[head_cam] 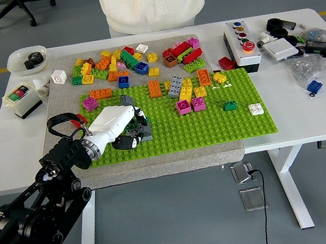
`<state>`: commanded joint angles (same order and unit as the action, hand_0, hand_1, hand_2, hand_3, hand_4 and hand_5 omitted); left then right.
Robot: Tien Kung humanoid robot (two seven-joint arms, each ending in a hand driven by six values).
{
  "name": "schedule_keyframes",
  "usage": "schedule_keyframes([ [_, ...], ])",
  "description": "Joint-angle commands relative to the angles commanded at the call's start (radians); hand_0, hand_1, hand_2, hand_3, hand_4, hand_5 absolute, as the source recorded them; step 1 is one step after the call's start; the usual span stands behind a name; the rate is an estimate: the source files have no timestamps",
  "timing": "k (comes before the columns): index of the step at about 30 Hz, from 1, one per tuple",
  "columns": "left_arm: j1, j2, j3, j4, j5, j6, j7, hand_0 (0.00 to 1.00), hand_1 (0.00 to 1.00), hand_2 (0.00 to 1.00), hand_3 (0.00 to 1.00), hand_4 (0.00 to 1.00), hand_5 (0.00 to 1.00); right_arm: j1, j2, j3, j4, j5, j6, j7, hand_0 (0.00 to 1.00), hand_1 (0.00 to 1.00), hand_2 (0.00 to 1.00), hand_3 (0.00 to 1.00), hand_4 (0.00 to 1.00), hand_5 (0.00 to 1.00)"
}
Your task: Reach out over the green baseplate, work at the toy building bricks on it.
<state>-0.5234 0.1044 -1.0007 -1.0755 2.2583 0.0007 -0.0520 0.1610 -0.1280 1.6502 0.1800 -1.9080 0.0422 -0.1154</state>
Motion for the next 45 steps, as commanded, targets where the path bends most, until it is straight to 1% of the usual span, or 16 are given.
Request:
schedule_keyframes([
  [2, 0.000, 0.000, -0.002, 0.000, -0.003, -0.005, -0.004, 0.587, 0.566, 0.539, 0.525, 0.429, 0.002, 0.000, 0.000, 0.000, 0.000, 0.000, 0.000, 0.000, 0.741, 0.644, 0.684, 0.631, 0.819, 0.529],
  [3, -0.001, 0.000, -0.003, 0.001, -0.004, -0.008, -0.006, 0.621, 0.594, 0.554, 0.536, 0.535, 0.002, 0.000, 0.000, 0.000, 0.000, 0.001, 0.000, 0.000, 0.741, 0.643, 0.684, 0.632, 0.819, 0.530],
  [8, -0.002, 0.000, -0.007, 0.002, -0.011, -0.010, -0.013, 0.621, 0.594, 0.554, 0.536, 0.535, 0.002, 0.000, 0.000, 0.000, 0.000, 0.000, 0.001, 0.000, 0.741, 0.643, 0.684, 0.632, 0.819, 0.530],
  [9, -0.002, 0.000, -0.008, 0.002, -0.011, -0.010, -0.014, 0.672, 0.632, 0.568, 0.549, 0.657, 0.002, 0.000, 0.000, 0.000, 0.000, 0.000, 0.001, 0.000, 0.741, 0.644, 0.683, 0.633, 0.820, 0.530],
  [14, -0.005, 0.000, -0.011, 0.002, -0.017, -0.008, -0.017, 0.672, 0.632, 0.568, 0.549, 0.657, 0.002, 0.000, 0.000, -0.001, 0.000, 0.001, 0.001, 0.000, 0.741, 0.644, 0.683, 0.633, 0.820, 0.530],
  [15, -0.005, 0.000, -0.012, 0.002, -0.020, -0.008, -0.018, 0.706, 0.673, 0.579, 0.564, 0.721, 0.022, 0.000, 0.000, -0.001, 0.000, 0.001, 0.001, 0.000, 0.740, 0.644, 0.683, 0.631, 0.820, 0.530],
  [21, -0.007, -0.001, -0.013, 0.003, -0.025, -0.009, -0.020, 0.713, 0.681, 0.580, 0.569, 0.729, 0.023, 0.000, 0.000, -0.002, 0.000, 0.002, 0.001, 0.001, 0.740, 0.643, 0.683, 0.630, 0.820, 0.530],
  [29, -0.008, 0.000, -0.008, 0.006, -0.022, -0.026, -0.019, 0.713, 0.682, 0.582, 0.572, 0.734, 0.024, 0.001, 0.000, -0.001, 0.000, 0.003, 0.001, 0.001, 0.740, 0.645, 0.683, 0.630, 0.820, 0.530],
  [45, -0.015, -0.005, -0.013, 0.012, -0.032, -0.018, -0.020, 0.717, 0.685, 0.582, 0.575, 0.737, 0.022, 0.002, 0.000, -0.003, 0.000, 0.003, 0.002, 0.001, 0.741, 0.643, 0.683, 0.627, 0.820, 0.530],
])
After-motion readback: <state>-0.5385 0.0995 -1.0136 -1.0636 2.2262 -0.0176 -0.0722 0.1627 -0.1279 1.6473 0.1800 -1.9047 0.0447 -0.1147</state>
